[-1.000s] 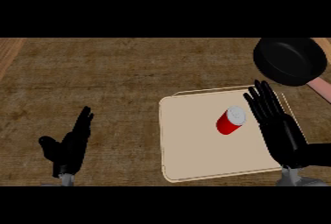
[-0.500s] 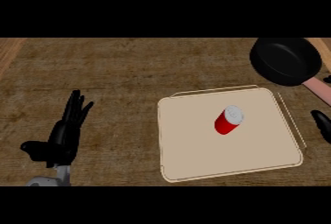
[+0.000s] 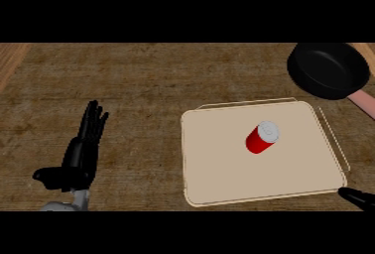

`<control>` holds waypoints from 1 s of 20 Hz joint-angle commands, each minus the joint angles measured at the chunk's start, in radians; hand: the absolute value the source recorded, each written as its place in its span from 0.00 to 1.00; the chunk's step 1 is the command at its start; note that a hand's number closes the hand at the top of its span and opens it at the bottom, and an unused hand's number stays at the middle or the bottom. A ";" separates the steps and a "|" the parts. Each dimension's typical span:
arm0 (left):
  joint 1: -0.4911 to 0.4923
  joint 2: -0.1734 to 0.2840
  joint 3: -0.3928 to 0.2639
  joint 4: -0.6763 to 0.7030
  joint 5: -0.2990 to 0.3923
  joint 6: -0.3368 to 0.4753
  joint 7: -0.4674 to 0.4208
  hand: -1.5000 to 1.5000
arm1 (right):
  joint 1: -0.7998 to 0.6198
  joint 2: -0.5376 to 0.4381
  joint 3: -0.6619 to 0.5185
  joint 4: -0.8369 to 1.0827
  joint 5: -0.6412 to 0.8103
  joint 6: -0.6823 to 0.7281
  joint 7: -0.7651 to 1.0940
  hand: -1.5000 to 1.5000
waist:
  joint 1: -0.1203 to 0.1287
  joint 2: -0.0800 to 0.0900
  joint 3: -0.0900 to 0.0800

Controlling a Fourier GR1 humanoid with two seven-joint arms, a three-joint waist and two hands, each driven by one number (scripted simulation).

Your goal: Pick the can from the tray and place it in the pot

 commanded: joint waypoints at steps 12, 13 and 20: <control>0.026 -0.009 -0.007 -0.037 -0.021 -0.002 0.009 0.50 | 0.143 -0.243 0.188 -0.314 0.521 0.068 0.582 0.00 | 0.014 0.002 -0.004; 0.007 -0.001 -0.002 -0.063 -0.018 -0.010 0.033 0.50 | 0.099 -0.233 0.224 -0.275 0.548 0.079 0.595 0.00 | 0.019 0.003 -0.002; -0.004 0.027 0.079 -0.045 0.013 -0.084 0.042 0.50 | -0.054 -0.083 0.377 -0.209 0.681 0.101 0.757 0.00 | 0.017 0.002 -0.001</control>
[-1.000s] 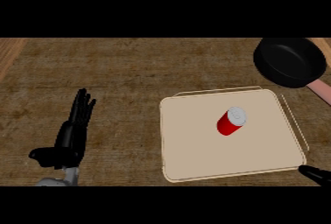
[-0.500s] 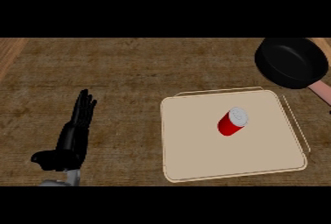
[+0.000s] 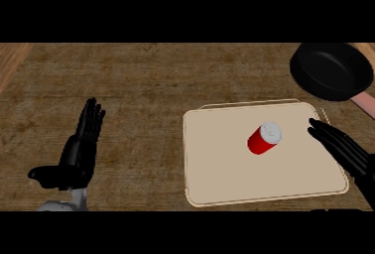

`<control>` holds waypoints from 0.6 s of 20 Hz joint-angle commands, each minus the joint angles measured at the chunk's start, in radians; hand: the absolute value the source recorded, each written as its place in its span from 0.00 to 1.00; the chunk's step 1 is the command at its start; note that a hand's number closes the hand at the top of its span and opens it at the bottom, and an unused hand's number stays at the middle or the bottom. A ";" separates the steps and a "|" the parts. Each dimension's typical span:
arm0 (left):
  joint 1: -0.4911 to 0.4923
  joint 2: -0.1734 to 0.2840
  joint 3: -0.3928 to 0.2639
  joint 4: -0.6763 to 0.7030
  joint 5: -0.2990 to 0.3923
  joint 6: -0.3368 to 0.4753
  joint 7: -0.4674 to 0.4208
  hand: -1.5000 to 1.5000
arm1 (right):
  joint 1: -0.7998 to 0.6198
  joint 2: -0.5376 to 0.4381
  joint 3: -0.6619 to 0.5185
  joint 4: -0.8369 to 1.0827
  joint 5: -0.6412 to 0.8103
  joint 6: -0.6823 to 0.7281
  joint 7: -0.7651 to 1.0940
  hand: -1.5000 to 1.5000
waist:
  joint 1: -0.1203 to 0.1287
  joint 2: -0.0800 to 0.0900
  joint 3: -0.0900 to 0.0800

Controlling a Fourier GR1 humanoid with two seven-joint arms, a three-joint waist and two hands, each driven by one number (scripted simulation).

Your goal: Pick the can from the tray and place it in the pot

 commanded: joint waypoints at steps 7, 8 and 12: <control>0.034 -0.011 0.023 -0.049 -0.027 -0.019 0.012 0.50 | -0.074 0.075 0.108 0.148 0.207 0.032 0.121 0.00 | 0.000 -0.001 0.001; 0.047 0.003 0.036 -0.059 -0.020 -0.047 0.010 0.50 | -0.047 0.052 0.052 0.147 0.166 0.047 0.067 0.00 | -0.003 -0.001 0.001; 0.020 -0.072 0.018 -0.019 -0.071 -0.017 0.010 0.50 | -0.164 0.168 0.146 0.201 0.261 0.052 0.150 0.00 | -0.003 -0.001 0.001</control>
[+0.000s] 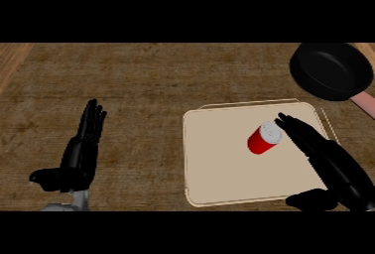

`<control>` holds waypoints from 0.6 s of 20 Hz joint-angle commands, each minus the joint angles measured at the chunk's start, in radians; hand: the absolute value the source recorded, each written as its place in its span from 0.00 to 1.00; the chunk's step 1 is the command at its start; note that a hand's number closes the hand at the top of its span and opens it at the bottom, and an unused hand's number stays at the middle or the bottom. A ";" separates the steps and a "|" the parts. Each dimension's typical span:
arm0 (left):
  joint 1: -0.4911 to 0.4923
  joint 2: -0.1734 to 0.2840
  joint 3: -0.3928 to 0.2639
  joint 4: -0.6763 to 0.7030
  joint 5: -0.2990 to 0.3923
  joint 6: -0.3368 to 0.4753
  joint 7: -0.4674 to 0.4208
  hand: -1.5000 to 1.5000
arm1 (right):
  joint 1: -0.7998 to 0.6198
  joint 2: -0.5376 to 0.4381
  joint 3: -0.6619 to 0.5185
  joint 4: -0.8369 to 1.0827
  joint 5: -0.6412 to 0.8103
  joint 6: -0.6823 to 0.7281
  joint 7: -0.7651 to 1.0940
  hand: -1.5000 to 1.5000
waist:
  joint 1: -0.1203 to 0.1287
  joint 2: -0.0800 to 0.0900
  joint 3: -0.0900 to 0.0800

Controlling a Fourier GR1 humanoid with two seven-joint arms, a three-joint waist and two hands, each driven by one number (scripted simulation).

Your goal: Pick the can from the tray and place it in the pot

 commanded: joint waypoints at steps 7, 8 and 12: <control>-0.018 -0.046 0.035 -0.020 -0.058 -0.011 0.041 0.50 | -0.058 0.043 -0.059 0.123 0.068 0.015 -0.081 0.00 | -0.002 0.000 0.000; 0.050 -0.052 0.023 -0.011 -0.058 -0.036 -0.011 0.50 | -0.034 0.088 -0.002 0.101 0.119 -0.005 -0.040 0.00 | -0.002 -0.001 0.000; 0.122 -0.050 0.003 -0.102 -0.065 -0.048 0.006 0.50 | -0.154 0.131 -0.001 0.248 0.158 -0.043 -0.047 0.00 | 0.005 0.000 0.000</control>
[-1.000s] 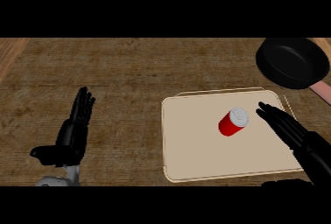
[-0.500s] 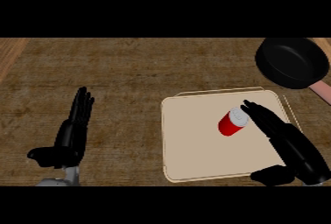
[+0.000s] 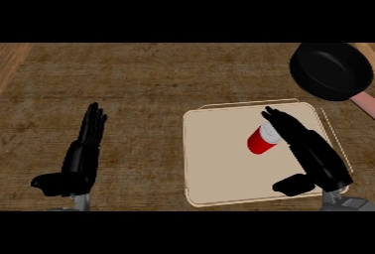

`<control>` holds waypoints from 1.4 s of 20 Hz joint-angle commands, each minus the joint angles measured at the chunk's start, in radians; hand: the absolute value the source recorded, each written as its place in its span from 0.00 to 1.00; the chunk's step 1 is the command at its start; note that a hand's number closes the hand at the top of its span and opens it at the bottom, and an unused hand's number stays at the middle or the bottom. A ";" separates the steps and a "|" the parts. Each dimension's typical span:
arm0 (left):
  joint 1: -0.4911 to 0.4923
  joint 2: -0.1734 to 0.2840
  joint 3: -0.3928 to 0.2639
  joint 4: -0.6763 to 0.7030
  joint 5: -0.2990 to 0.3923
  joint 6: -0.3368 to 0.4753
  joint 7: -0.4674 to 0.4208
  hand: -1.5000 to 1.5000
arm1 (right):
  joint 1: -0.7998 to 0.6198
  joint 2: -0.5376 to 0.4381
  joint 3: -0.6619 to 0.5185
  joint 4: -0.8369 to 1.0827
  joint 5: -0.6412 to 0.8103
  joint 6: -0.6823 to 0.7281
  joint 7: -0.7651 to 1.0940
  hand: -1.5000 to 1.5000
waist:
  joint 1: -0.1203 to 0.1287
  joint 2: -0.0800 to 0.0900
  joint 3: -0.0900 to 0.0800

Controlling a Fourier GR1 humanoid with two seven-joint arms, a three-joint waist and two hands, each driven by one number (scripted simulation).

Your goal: Pick the can from the tray and place it in the pot

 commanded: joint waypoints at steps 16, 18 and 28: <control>0.059 -0.027 0.027 -0.048 -0.036 -0.060 0.010 0.50 | -0.106 0.065 -0.053 0.130 0.106 -0.176 -0.156 1.00 | 0.002 0.000 0.000; 0.008 -0.005 0.059 -0.078 -0.014 -0.079 0.094 0.50 | -0.004 0.084 -0.025 0.143 0.143 -0.292 -0.239 1.00 | -0.001 0.000 0.000; -0.040 -0.054 0.027 -0.029 -0.072 -0.039 0.062 0.50 | -0.314 0.119 0.066 0.224 0.314 0.002 0.066 1.00 | 0.028 0.005 -0.002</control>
